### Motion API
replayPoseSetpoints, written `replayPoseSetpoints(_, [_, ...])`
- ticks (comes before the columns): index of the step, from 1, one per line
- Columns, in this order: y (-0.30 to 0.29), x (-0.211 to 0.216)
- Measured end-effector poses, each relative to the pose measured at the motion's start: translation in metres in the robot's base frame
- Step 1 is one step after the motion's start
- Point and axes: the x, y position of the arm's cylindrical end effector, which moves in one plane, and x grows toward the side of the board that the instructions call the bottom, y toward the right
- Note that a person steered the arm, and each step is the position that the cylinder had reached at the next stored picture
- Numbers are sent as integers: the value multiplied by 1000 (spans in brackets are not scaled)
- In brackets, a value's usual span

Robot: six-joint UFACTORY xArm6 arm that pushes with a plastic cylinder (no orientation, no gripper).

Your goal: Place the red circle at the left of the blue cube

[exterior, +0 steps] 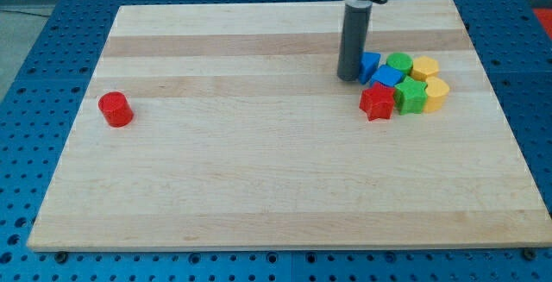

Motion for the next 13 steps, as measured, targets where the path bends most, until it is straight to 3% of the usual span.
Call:
replayPoseSetpoints(1, [13,-8])
replayPoseSetpoints(2, [-16,4])
replayPoseSetpoints(3, [-64,62])
replayPoseSetpoints(4, [-131,116])
replayPoseSetpoints(5, [-245,132])
replayPoseSetpoints(6, [-349,110])
replayPoseSetpoints(7, [-388,62])
replayPoseSetpoints(8, [-385,40])
replayPoseSetpoints(10, [-380,75])
replayPoseSetpoints(12, [-283,61])
replayPoseSetpoints(13, [-246,33])
